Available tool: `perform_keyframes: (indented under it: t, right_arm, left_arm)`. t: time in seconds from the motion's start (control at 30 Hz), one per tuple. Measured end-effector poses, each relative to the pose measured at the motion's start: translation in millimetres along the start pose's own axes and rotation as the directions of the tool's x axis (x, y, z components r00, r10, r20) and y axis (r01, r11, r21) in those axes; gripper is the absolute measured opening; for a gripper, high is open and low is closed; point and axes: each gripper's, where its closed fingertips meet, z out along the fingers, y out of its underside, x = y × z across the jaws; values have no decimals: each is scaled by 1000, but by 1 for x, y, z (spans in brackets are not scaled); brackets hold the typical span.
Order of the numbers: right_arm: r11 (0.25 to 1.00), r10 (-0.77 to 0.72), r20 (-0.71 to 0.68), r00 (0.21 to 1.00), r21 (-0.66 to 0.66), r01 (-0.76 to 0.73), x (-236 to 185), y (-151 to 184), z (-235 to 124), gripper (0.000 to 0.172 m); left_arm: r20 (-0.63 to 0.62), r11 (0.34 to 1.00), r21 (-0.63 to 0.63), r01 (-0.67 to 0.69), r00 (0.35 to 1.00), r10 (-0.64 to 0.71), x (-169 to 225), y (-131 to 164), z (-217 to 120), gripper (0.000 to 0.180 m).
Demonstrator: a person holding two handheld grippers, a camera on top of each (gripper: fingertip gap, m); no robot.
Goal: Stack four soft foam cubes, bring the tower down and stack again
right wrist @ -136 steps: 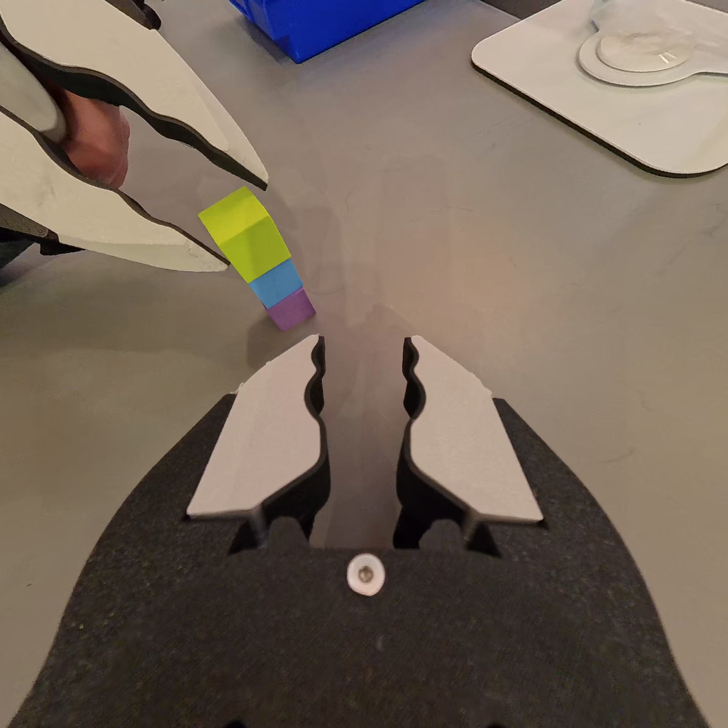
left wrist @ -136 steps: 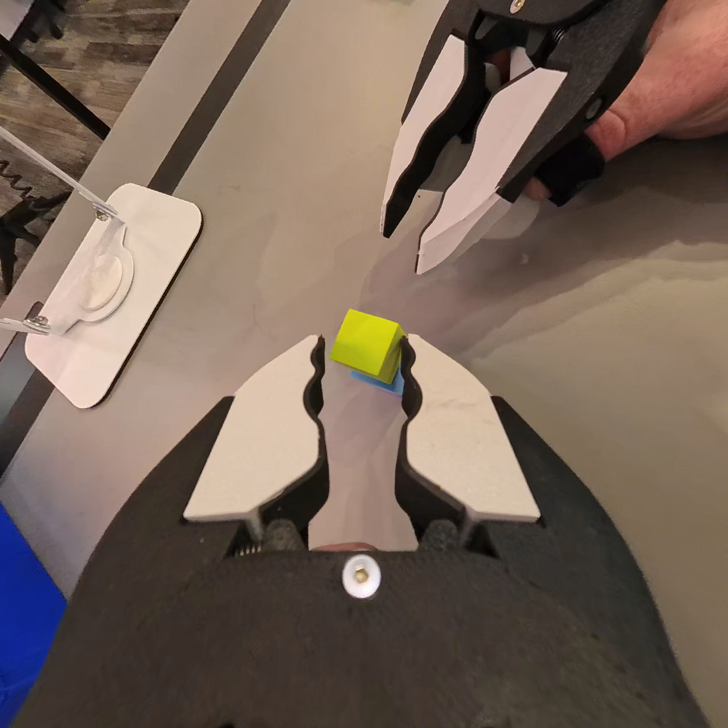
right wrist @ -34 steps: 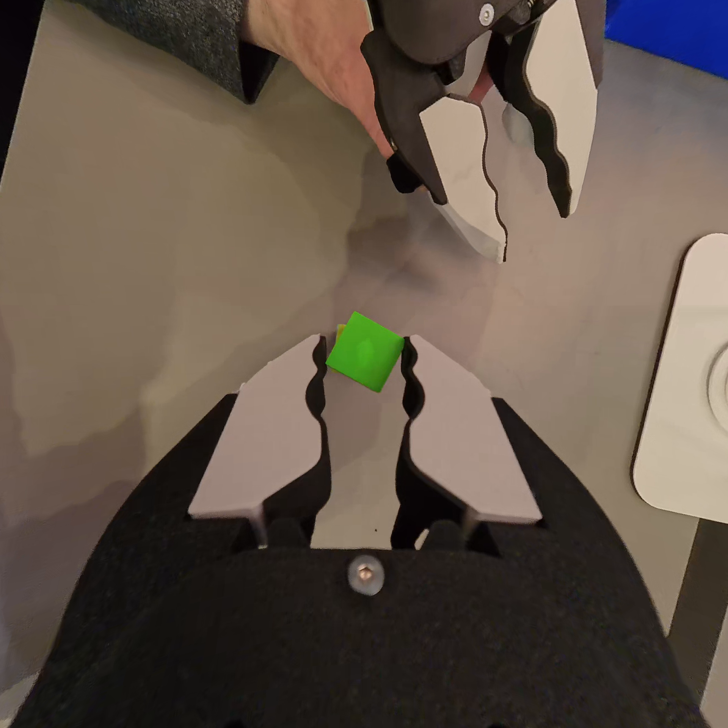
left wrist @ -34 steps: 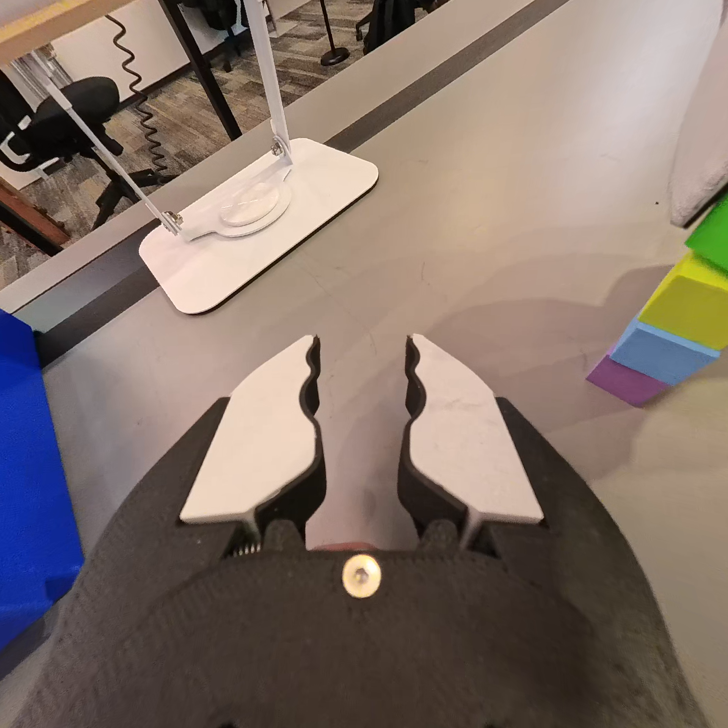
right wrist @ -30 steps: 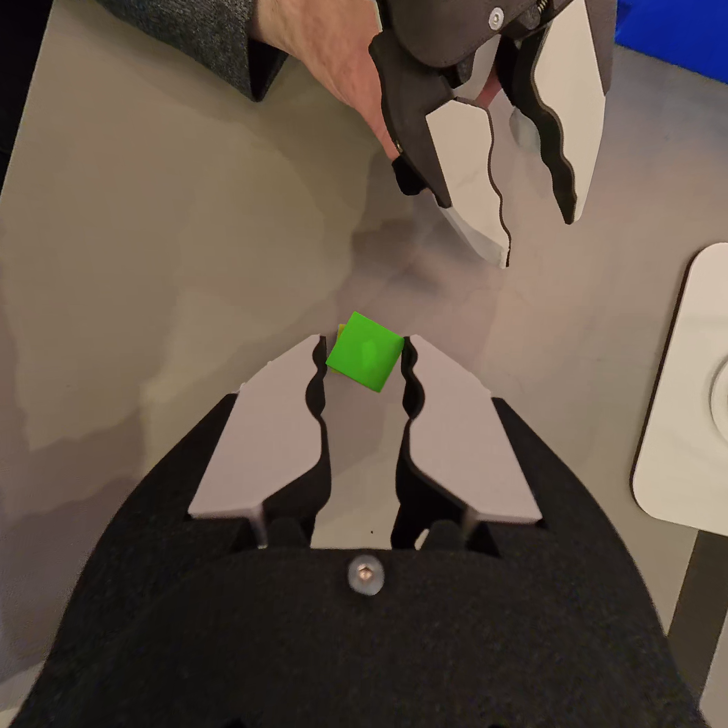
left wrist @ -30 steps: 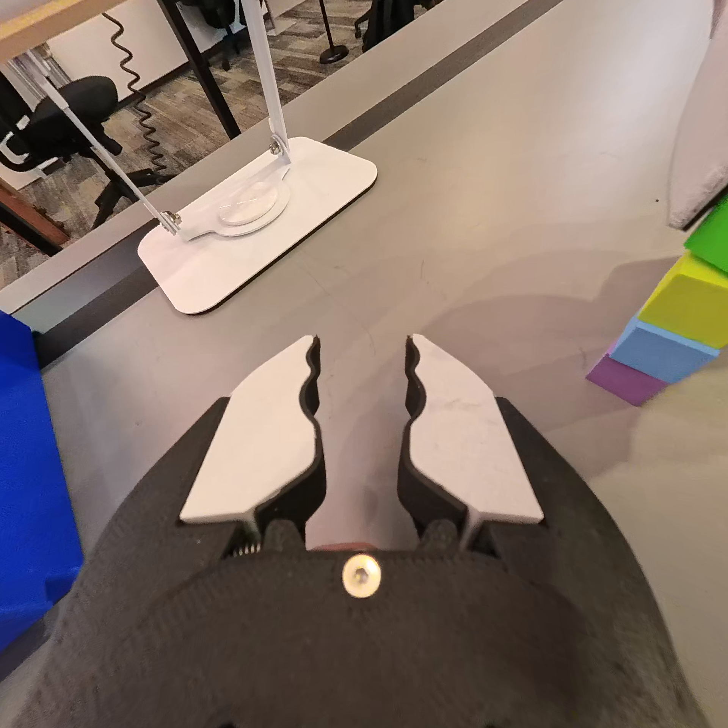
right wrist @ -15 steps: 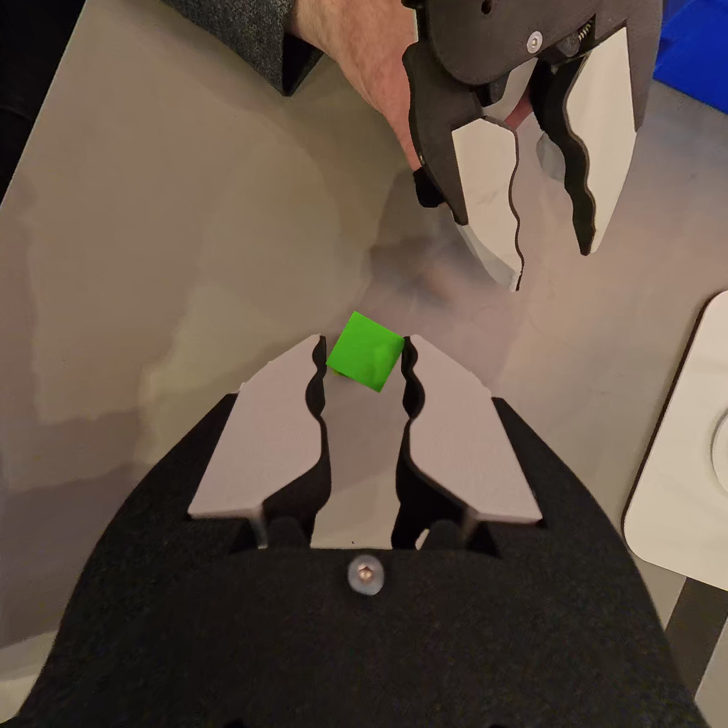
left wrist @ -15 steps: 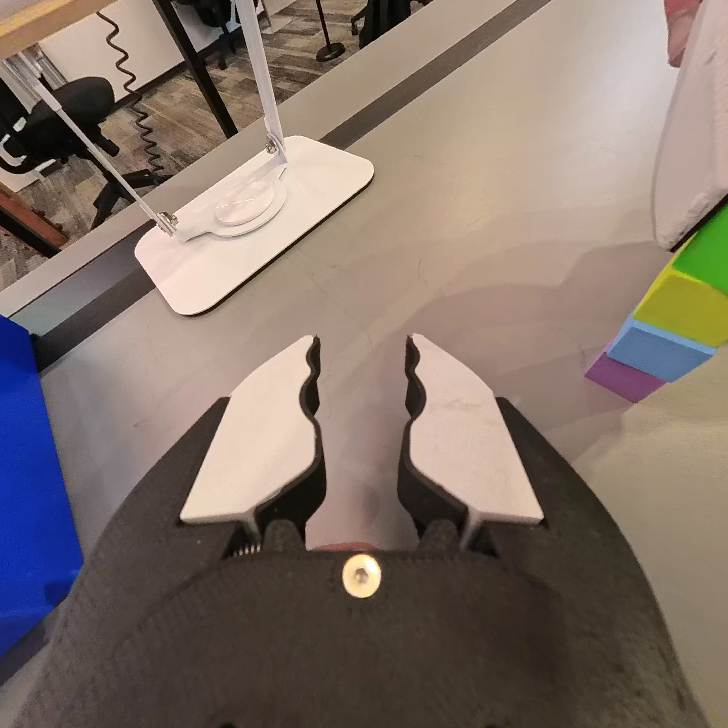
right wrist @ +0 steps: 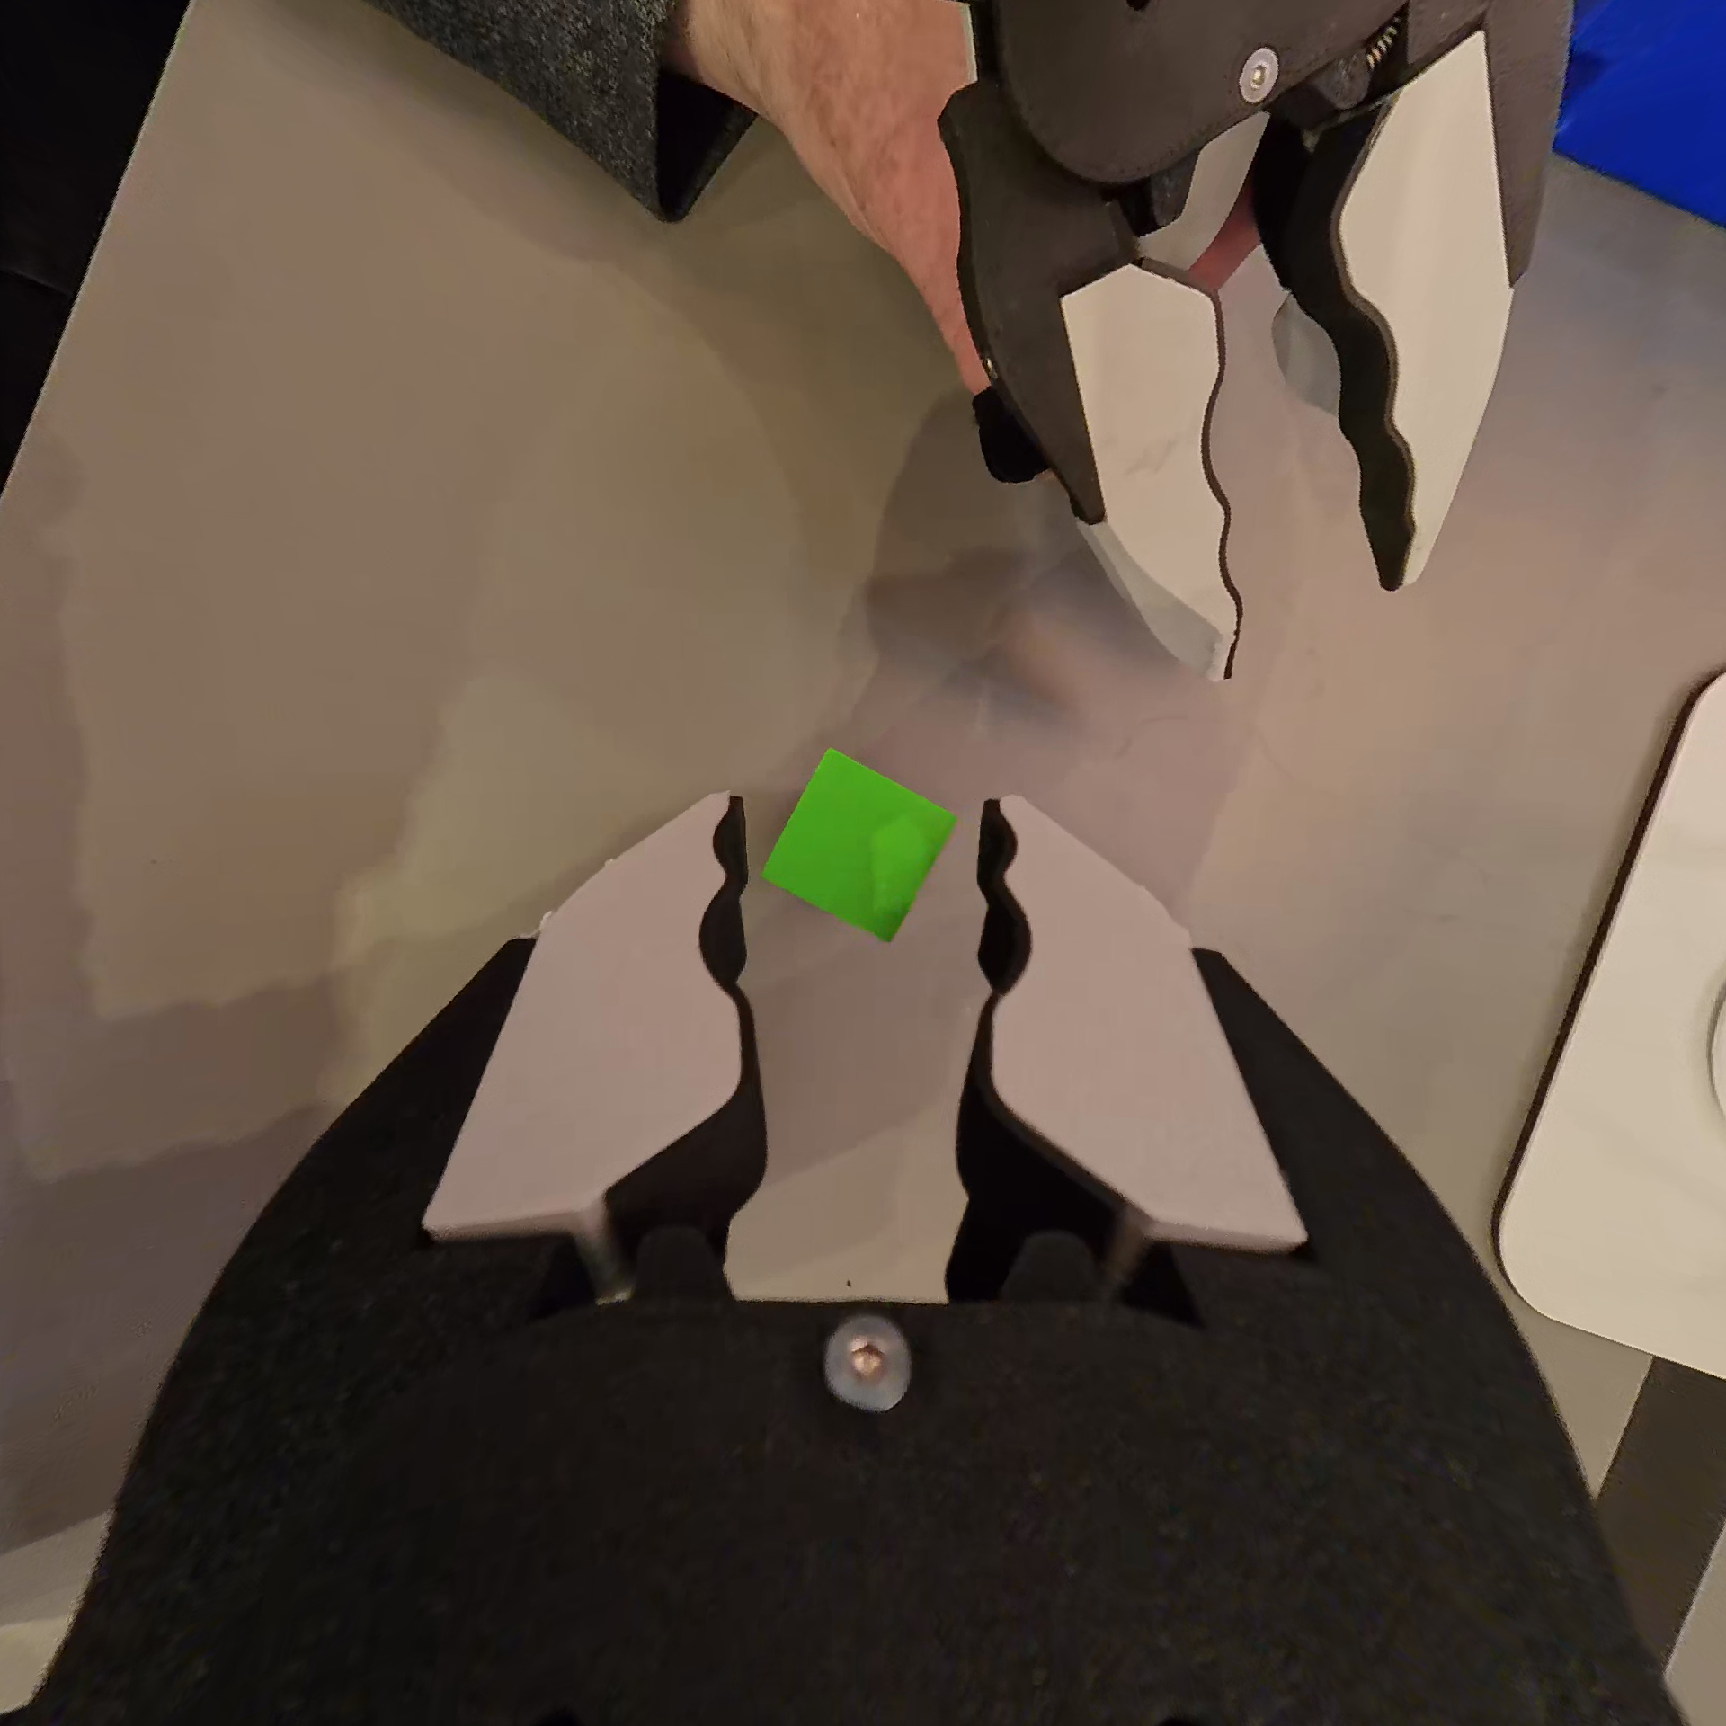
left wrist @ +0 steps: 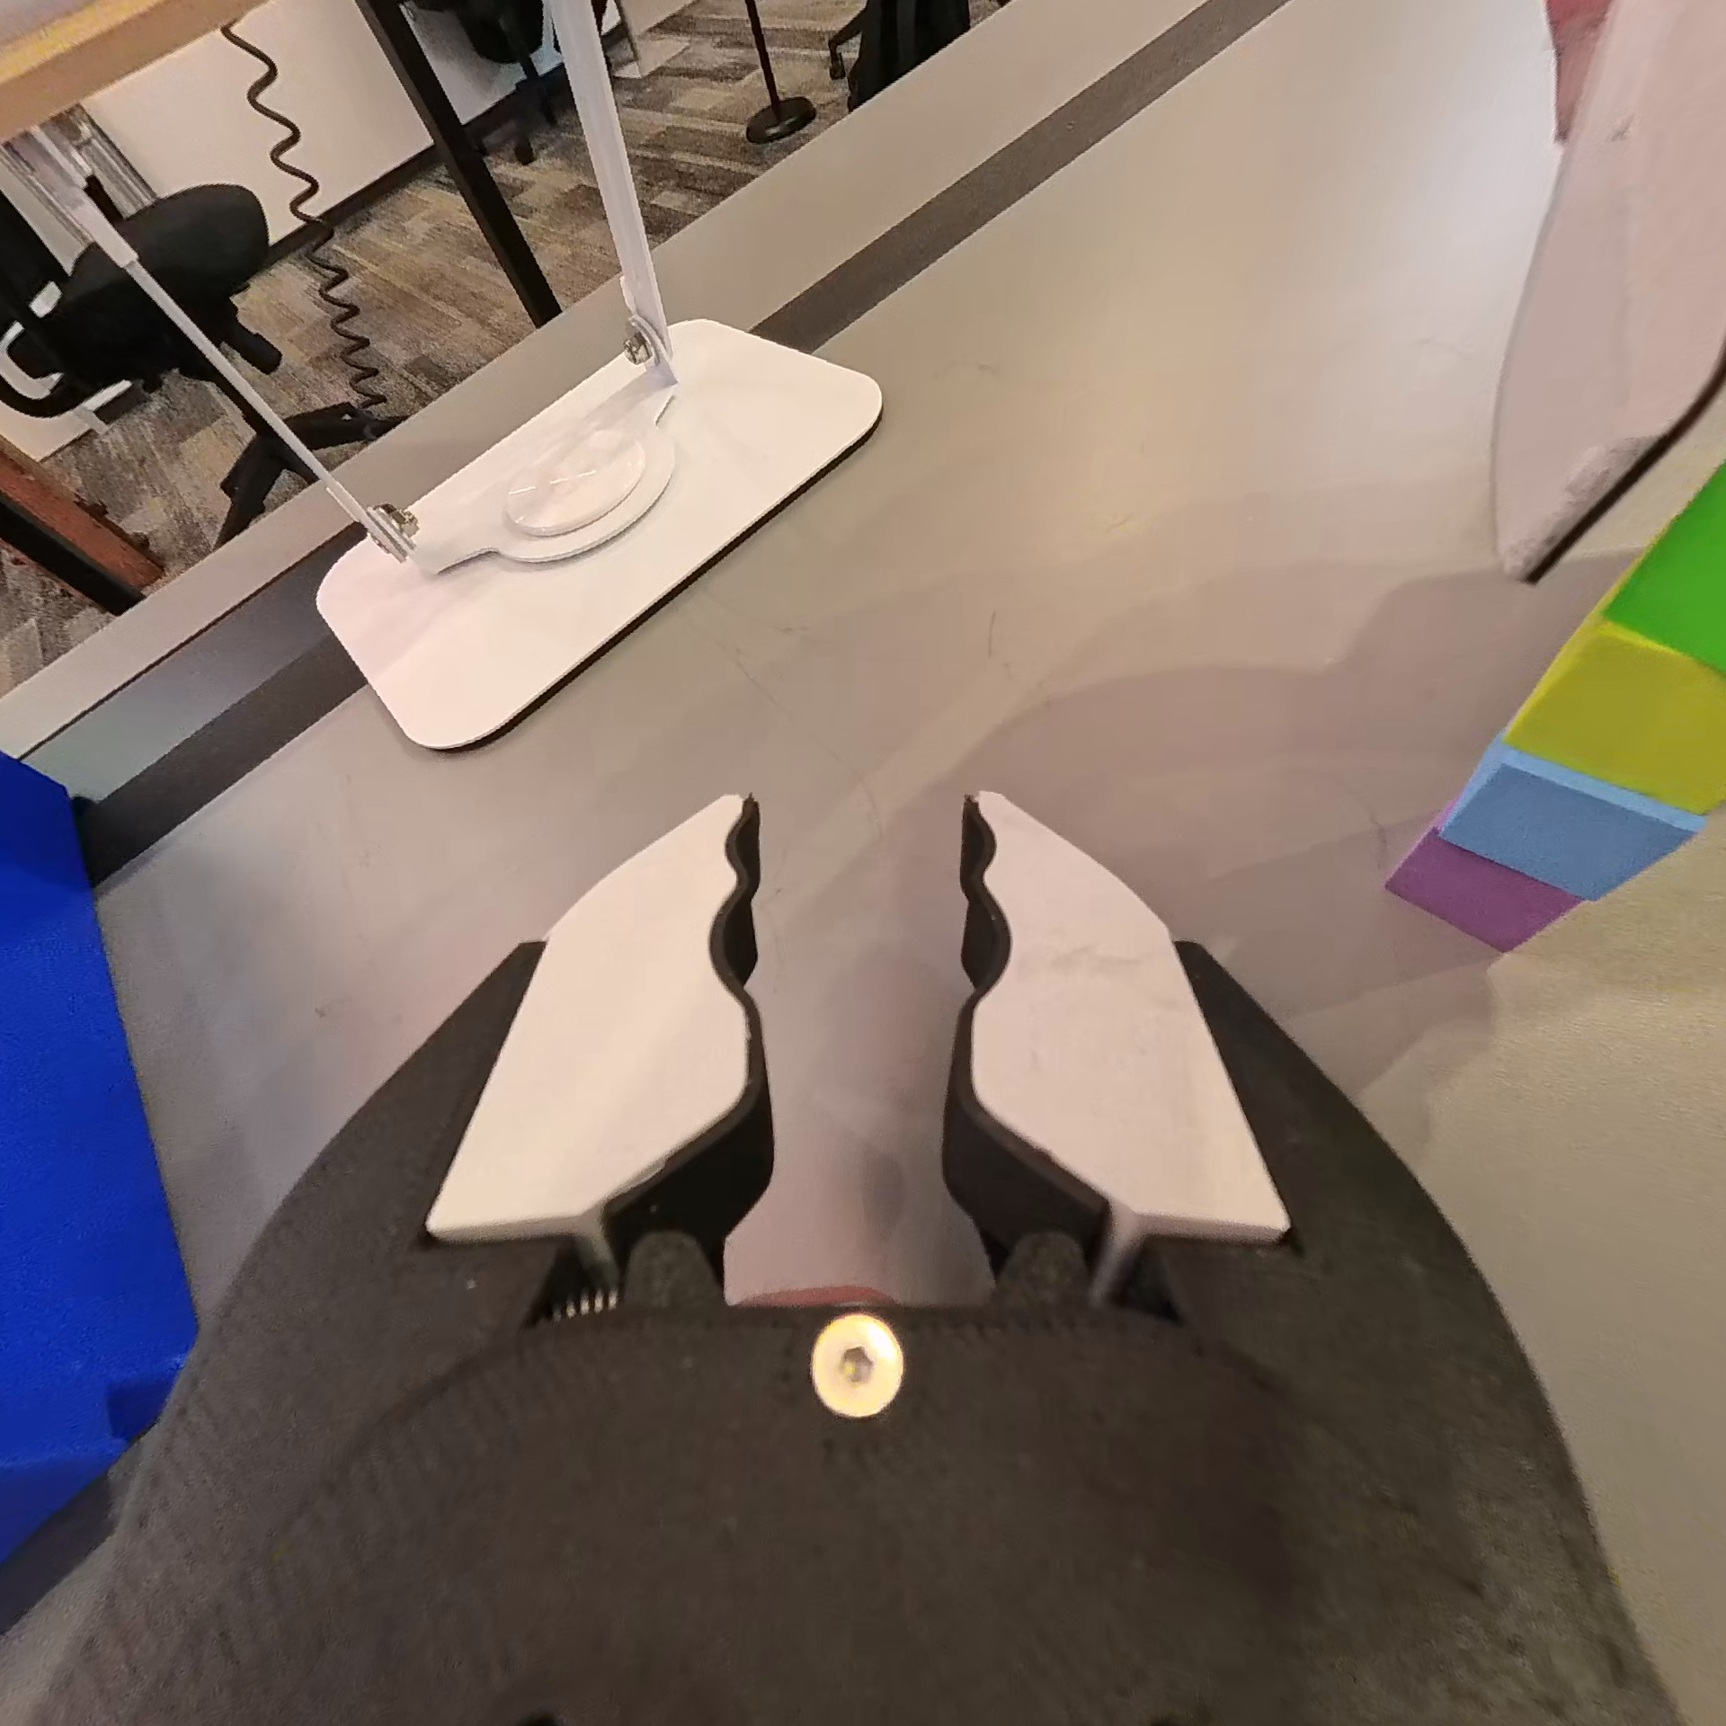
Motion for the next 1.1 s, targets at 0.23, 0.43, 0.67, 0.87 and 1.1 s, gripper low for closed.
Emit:
perform_keyframes:
  t: [0.23,0.43,0.67,0.87,1.1]
  right_arm:
    - [995,78,-92,993,73,-72,9,2,-26,53]
    - [929,356,-331,874,228,-291,25,53,-65,31]
    - [769,630,-539,560,333,-545,16,189,-77,0]
    - [695,694,-574,435,374,-614,3,242,-83,0]
    - [682,684,-623,380,359,-638,4,264,-93,0]
  left_arm:
    - [0,1000,2,4,1000,-4,0,0,0,41]
    - [2,1000,19,14,1000,-14,-2,-2,-2,34]
    - [8,998,43,41,999,-41,-4,-4,-7,0]
    - [100,997,15,72,992,-73,-20,4,-11,0]
    - [179,991,-21,132,976,-126,-34,19,-27,0]
